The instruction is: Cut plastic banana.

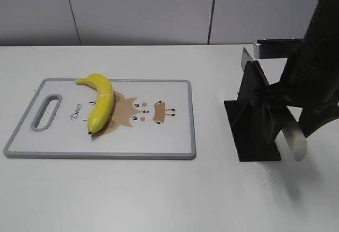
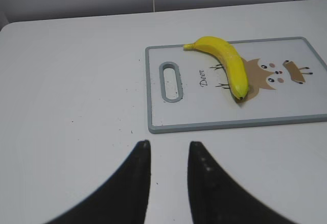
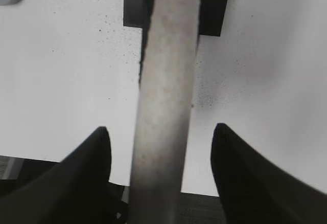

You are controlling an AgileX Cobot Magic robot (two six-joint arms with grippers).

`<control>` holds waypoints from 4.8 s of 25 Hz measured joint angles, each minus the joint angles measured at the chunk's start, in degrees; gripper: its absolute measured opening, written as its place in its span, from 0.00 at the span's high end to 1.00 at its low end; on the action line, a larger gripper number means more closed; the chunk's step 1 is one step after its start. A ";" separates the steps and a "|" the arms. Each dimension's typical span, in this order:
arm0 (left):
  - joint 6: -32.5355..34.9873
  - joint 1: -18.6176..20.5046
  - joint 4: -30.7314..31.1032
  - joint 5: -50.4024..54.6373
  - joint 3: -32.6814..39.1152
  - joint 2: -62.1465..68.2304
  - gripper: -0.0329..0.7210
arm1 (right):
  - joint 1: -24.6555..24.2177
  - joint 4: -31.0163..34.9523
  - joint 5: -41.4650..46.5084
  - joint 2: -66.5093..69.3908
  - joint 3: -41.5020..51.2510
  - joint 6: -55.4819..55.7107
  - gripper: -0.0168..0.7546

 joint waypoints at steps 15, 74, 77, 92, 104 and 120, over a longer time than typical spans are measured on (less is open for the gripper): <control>0.00 0.00 0.00 0.00 0.00 0.00 0.64 | 0.00 0.11 -0.42 1.12 0.00 3.00 0.48; 0.00 0.00 0.00 0.00 0.00 0.00 0.64 | 0.17 1.29 5.06 -5.97 -11.15 -2.33 0.75; 0.00 0.00 0.00 0.00 0.00 0.00 0.64 | 0.17 1.94 5.12 -5.97 -12.94 -8.94 0.75; 0.00 0.00 0.00 0.00 0.00 0.00 0.64 | 0.17 -0.96 5.34 -0.58 -22.94 -41.42 0.75; 0.00 0.00 0.00 -0.25 0.00 0.00 0.64 | 0.23 1.13 5.40 8.86 -35.50 -71.60 0.75; 0.00 0.00 -0.18 -0.36 0.00 0.00 0.62 | 6.84 5.73 4.61 22.54 -42.38 -77.20 0.75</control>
